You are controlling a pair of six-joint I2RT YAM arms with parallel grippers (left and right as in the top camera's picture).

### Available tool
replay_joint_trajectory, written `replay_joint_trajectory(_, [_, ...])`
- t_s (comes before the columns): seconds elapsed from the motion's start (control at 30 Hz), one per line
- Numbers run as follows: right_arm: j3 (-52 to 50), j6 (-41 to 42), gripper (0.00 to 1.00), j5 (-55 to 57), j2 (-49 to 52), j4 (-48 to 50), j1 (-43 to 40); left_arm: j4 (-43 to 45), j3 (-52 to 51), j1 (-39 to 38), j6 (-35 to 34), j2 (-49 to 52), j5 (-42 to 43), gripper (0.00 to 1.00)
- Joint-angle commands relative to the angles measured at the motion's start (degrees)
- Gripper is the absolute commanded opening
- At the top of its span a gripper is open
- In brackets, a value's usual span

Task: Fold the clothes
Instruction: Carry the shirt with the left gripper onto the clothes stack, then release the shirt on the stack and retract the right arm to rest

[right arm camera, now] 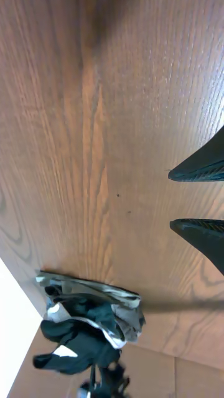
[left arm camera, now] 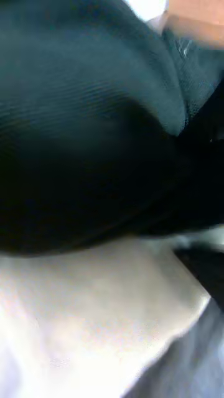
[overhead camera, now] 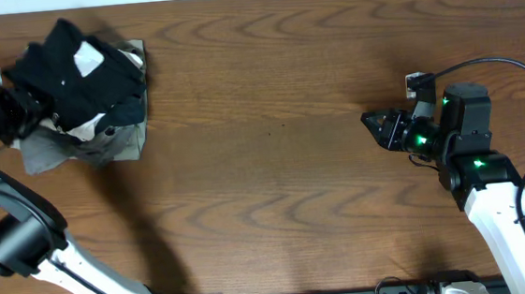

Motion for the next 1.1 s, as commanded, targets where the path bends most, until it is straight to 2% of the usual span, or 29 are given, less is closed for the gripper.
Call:
replay_joint_trajectory(0.0, [0.0,0.9,0.19,-1.4,-0.5,-0.2,-0.5,-1.7,0.0,0.6,0.6,-0.9,-2.3,0.73])
replay_joint_trajectory(0.07, [0.0,0.8,0.24,-1.4,-0.5,0.2,-0.5,-2.7,0.0,0.7,0.6,-2.3,-3.4,0.92])
replay_joint_trajectory(0.13, [0.0,-0.3,0.29,-1.4,-0.5,0.7,-0.4,-3.6,0.0,0.8,0.6,-4.5,-3.9,0.99])
replay_joint_trajectory(0.27, [0.0,-5.8,0.33,-1.3,-0.8,2.0,-0.4,-5.0,0.1,0.5,1.3,-11.8,-4.1,0.98])
replay_joint_trajectory(0.43, [2.5,-11.7,0.38,0.6,-2.1,2.8,-0.4,-8.5,0.1,-3.6,6.5,-25.7,-6.0,0.98])
replay_joint_trajectory(0.53, [6.8,-12.1,0.39,2.6,-2.6,2.8,-0.4,-12.3,0.1,-10.9,9.8,-34.7,-8.8,0.98])
replay_joint_trajectory(0.63, [13.1,-12.2,0.41,2.8,-2.6,0.9,-0.4,-17.1,0.1,-22.9,9.7,-43.1,-20.0,0.98])
replay_joint_trajectory(0.7, [16.9,-14.3,0.44,2.8,-2.6,-2.0,-0.4,-19.8,0.1,-30.2,7.6,-46.7,-26.6,0.98])
replay_joint_trajectory(0.8, [22.7,-17.3,0.48,3.8,-2.6,-8.3,-0.4,-24.7,0.1,-41.6,0.6,-50.9,-40.3,0.98])
replay_joint_trajectory(0.87, [25.2,-17.4,0.55,5.3,-2.6,-11.1,-0.4,-27.5,0.1,-46.5,-4.4,-52.6,-48.8,0.98])
replay_joint_trajectory(0.9, [25.7,-17.4,0.64,5.5,-2.7,-11.5,-0.4,-29.0,0.1,-48.4,-6.2,-53.2,-51.7,0.98])
replay_joint_trajectory(0.93, [25.8,-17.4,0.76,5.4,-2.8,-11.4,-0.4,-29.9,0.0,-49.6,-6.9,-53.7,-52.8,0.98])
replay_joint_trajectory(0.97, [25.8,-17.4,0.99,5.4,-3.1,-11.4,-0.4,-30.7,0.0,-50.5,-7.0,-54.0,-52.9,0.98])
replay_joint_trajectory(1.07, [25.8,-17.4,0.99,5.4,-3.1,-11.9,-0.4,-32.3,0.0,-51.5,-7.0,-54.2,-52.9,0.98])
